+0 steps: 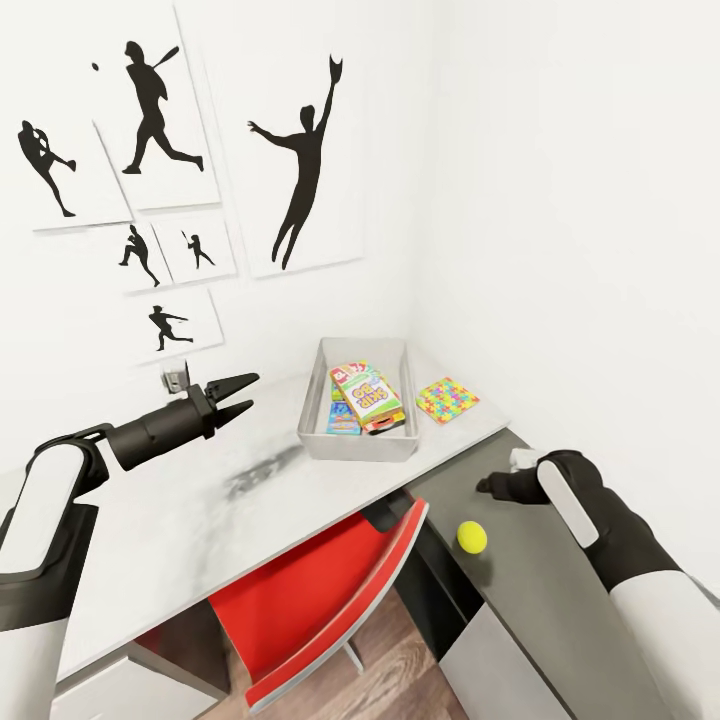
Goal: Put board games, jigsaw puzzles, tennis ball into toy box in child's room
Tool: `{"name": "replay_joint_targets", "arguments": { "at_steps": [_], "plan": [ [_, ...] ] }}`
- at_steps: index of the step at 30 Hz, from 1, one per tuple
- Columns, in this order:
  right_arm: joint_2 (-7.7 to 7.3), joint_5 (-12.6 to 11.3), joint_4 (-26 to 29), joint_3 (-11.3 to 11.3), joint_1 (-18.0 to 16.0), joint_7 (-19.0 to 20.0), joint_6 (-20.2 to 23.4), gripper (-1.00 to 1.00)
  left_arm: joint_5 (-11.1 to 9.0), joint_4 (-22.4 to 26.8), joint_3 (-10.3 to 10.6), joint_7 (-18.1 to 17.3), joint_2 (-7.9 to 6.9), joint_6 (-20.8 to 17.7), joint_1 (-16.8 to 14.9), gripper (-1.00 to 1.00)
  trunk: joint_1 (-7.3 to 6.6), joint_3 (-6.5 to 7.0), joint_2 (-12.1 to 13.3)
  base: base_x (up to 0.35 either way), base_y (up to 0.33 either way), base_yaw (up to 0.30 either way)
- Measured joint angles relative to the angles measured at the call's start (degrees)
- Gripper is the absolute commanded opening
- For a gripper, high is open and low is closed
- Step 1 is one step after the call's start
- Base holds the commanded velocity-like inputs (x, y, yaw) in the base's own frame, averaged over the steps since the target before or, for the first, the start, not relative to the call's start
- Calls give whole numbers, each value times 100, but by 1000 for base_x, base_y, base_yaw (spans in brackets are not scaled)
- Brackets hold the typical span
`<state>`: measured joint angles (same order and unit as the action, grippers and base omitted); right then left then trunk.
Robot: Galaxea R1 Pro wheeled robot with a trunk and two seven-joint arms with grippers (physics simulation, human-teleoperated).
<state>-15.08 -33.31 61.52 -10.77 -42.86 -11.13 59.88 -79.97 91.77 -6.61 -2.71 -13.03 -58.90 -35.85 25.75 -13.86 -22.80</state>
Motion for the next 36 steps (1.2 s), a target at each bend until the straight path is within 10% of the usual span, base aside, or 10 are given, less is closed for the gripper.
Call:
{"name": "replay_joint_targets", "arguments": {
  "at_steps": [36],
  "plan": [
    [249,-42,-120,-384,83,54,0,100,-1,-1,-1,0,-12,0,-12,100,0,0,0,0,0,0]
  ]
}}
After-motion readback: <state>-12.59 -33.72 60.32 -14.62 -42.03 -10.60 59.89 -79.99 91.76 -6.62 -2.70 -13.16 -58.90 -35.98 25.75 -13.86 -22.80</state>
